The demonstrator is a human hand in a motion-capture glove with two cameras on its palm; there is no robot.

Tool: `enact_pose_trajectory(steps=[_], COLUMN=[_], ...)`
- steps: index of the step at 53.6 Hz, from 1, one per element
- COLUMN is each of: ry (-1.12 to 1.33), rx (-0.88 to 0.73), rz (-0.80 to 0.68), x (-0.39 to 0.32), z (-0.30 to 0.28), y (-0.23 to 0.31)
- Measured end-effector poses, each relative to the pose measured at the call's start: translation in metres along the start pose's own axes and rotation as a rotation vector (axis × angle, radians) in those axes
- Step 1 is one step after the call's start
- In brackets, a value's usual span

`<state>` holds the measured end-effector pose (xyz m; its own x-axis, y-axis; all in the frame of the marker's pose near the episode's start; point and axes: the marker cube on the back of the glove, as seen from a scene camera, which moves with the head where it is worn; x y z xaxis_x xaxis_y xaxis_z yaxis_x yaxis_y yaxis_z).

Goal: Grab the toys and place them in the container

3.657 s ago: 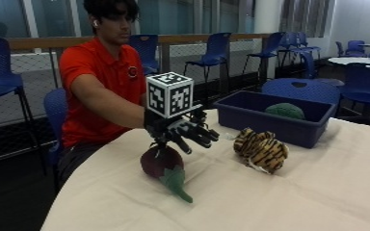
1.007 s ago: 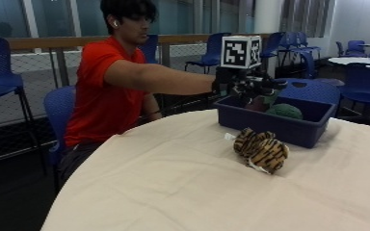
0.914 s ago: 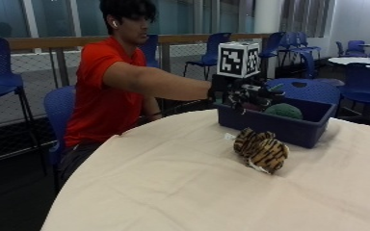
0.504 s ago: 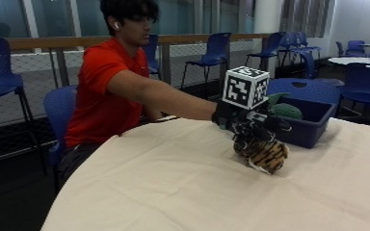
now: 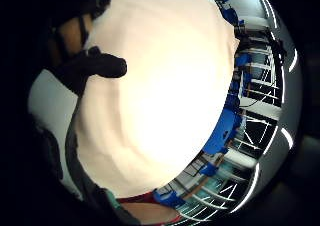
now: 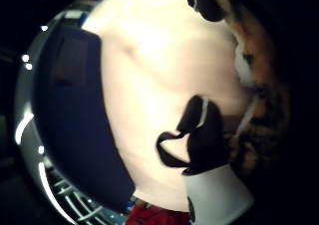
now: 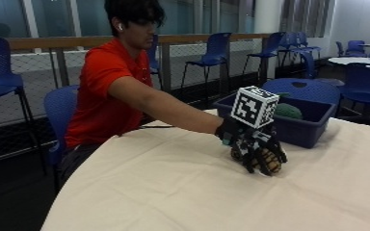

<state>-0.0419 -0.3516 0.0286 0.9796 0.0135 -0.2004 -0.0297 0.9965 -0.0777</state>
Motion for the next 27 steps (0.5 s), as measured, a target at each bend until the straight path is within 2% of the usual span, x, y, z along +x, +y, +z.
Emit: enact_pose_trajectory(steps=[13,27], ry=[0.047,-0.040], rx=[0.084,0.195], rz=[0.011,-0.085], x=[0.005,-0.017], z=[-0.011,-0.070], y=[0.009,0.051])
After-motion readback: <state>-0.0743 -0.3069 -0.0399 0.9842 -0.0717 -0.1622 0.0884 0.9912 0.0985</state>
